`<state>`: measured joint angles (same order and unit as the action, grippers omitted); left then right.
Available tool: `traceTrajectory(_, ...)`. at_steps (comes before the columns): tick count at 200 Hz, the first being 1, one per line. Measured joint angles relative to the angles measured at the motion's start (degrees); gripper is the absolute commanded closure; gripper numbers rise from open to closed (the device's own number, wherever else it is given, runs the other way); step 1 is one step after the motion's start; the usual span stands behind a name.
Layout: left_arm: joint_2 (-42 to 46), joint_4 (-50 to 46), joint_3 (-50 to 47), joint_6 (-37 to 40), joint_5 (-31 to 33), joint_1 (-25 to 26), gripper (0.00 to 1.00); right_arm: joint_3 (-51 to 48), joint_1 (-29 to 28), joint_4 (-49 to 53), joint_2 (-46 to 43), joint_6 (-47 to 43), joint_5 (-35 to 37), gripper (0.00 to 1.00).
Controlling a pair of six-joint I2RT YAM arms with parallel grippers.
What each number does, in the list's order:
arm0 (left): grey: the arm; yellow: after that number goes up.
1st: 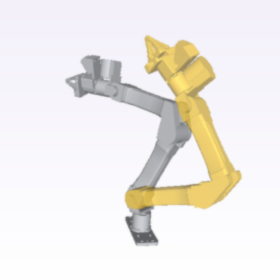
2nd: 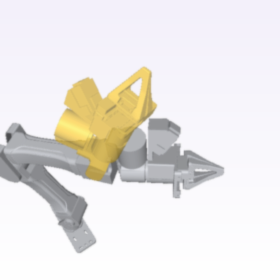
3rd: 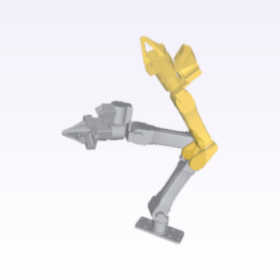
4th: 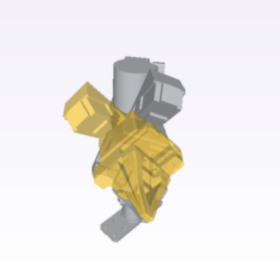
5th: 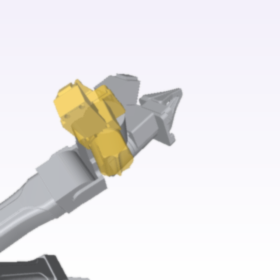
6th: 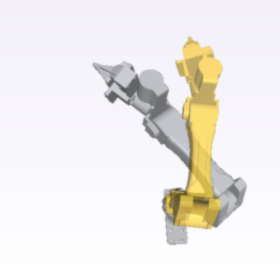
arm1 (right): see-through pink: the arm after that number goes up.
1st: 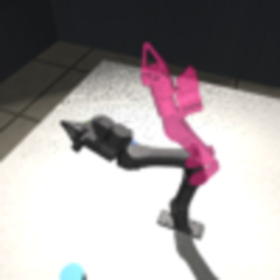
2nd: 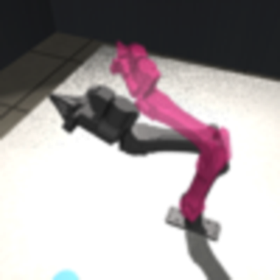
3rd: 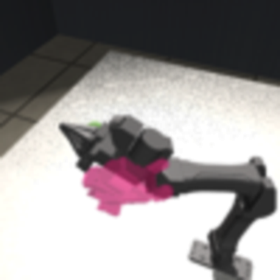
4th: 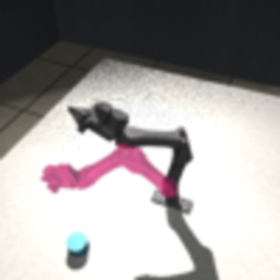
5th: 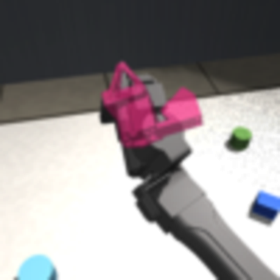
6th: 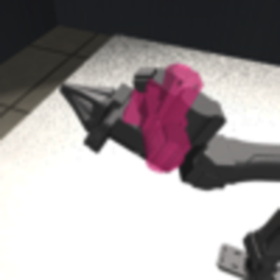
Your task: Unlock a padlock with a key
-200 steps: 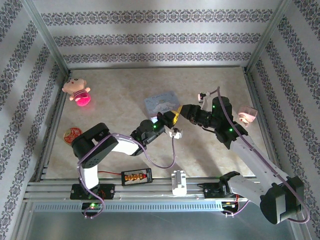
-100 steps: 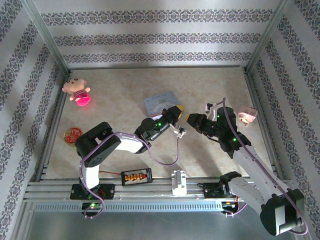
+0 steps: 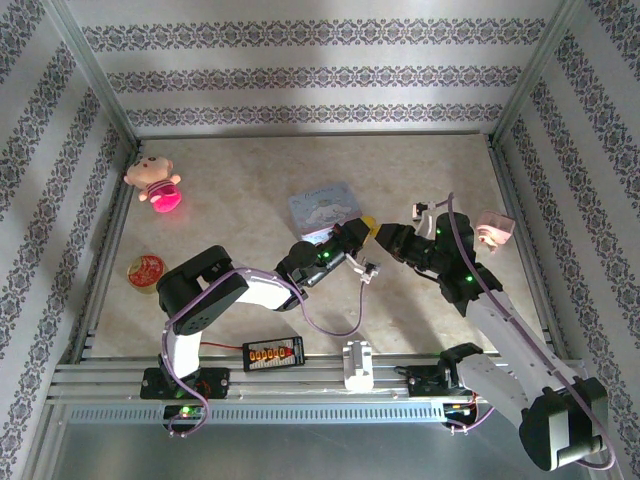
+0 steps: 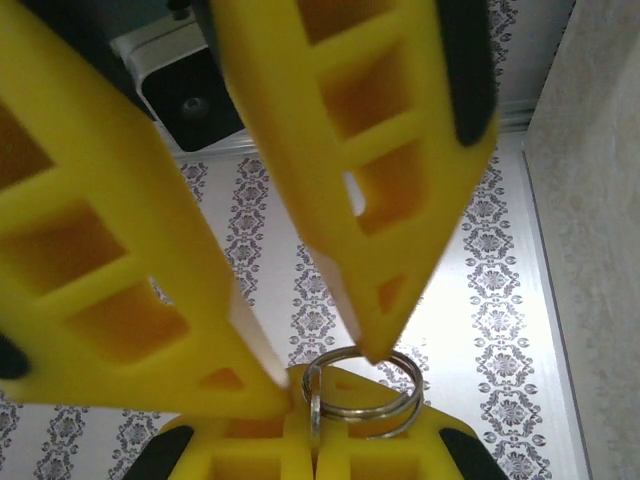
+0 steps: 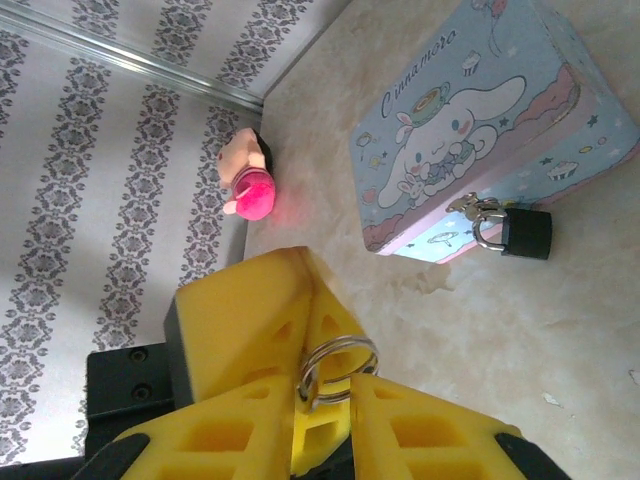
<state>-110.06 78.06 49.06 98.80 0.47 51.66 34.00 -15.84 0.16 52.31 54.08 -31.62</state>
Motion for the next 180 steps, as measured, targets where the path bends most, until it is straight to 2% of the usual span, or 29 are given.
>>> traceTrajectory(57,0.0,0.0,0.0,-0.5,0.42,0.04,1.0,0.0,0.0,-2.19,0.63,0.04,0.0,0.88)
traceTrajectory(87,0.0,0.09,0.07,-1.46,1.53,0.04,1.0,-0.04,0.37,-3.91,1.36,0.98,-0.9,1.0)
traceTrajectory(95,0.0,0.22,0.11,-1.75,1.92,0.04,0.95,-0.24,0.37,-5.09,1.81,1.62,-1.49,1.0)
traceTrajectory(114,0.02,0.31,0.11,-2.86,2.75,0.02,0.72,-1.16,0.37,-8.5,2.93,2.93,-2.4,1.0)
traceTrajectory(146,1.6,0.44,-0.57,-6.03,2.86,0.33,0.48,-2.4,0.87,-10.78,3.32,3.48,-2.45,1.0)
traceTrajectory(170,5.55,0.48,-3.82,-9.38,2.51,0.57,0.24,-2.8,1.51,-11.23,2.4,3.43,-2.75,1.0)
traceTrajectory(180,7.72,0.44,-5.92,-11.61,2.38,0.72,0.2,-2.8,2.1,-11.65,2.03,3.41,-2.54,1.0)
